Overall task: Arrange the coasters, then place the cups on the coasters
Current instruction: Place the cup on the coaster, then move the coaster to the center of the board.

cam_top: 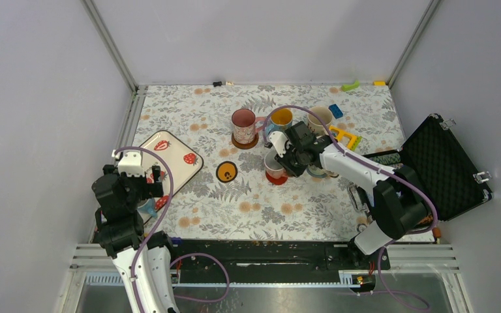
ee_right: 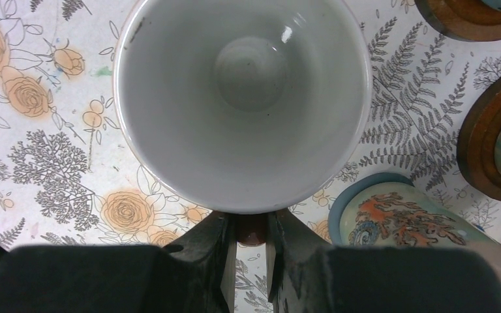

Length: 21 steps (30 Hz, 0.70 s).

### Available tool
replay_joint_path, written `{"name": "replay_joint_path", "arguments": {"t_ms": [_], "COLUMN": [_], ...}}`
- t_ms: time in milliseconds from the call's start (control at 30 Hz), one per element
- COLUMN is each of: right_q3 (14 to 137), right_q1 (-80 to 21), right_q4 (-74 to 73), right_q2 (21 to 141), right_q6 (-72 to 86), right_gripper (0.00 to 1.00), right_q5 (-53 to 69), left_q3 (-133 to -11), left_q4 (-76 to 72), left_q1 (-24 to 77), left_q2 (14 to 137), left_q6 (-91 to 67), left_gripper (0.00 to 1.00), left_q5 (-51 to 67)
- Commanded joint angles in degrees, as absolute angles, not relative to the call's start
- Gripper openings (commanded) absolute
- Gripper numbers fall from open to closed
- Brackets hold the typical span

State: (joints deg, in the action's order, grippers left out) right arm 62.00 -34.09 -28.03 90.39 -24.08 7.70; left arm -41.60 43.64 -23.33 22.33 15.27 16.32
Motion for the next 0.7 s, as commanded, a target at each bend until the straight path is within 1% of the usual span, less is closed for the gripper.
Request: {"name": "replay_joint_path", "arguments": {"t_ms": [0, 200, 233, 267, 367, 400, 467, 500, 533, 667], "right_q3": [65.15, 65.26, 65.73, 66.22, 67.43, 67.49, 66.94, 66.55, 66.61, 70.66], "right_q1": [-33.72, -33.75, -33.75, -33.75, -33.75, -33.73, -33.75, -33.79, -33.82, -33.84], "right_q4": [-27.66, -28.7, -29.36, -30.0, -32.03, -32.56, -33.57, -33.67, -34.0, -37.07], "right_q2": [87.6, 89.16, 89.92, 90.28, 89.06, 87.92, 84.43, 82.26, 80.41, 74.22], "right_q6": [-23.22, -24.38, -24.46, -24.59, -25.72, -26.32, -28.15, -28.9, -29.69, -32.54], "right_gripper": [0.0, 0.0, 0.11, 0.25, 0.58, 0.72, 0.91, 0.98, 0.99, 1.0], "right_q5": [10.58, 9.32, 9.09, 8.64, 6.77, 6.28, 5.85, 5.59, 5.24, 4.73], "left_q3": [-41.54, -41.48, -41.48, -41.48, -41.68, -42.04, -43.44, -44.73, -45.65, -48.81], "left_q4": [41.44, 41.47, 41.42, 41.44, 41.72, 42.13, 43.28, 44.04, 44.55, 45.03], "left_q1": [-23.62, -23.6, -23.61, -23.61, -23.64, -23.66, -23.59, -23.62, -23.64, -23.59], "left_q2": [21.6, 21.47, 21.45, 21.46, 21.91, 22.39, 24.08, 24.95, 25.81, 28.03], "left_q6": [15.98, 16.0, 16.0, 16.0, 16.28, 16.56, 17.1, 17.6, 17.89, 19.51], "left_gripper": [0.99, 0.99, 0.99, 0.99, 0.99, 0.99, 0.99, 0.99, 0.99, 0.99], "left_q5": [17.93, 17.95, 17.99, 18.13, 19.27, 20.26, 22.3, 22.97, 23.11, 22.21]}}
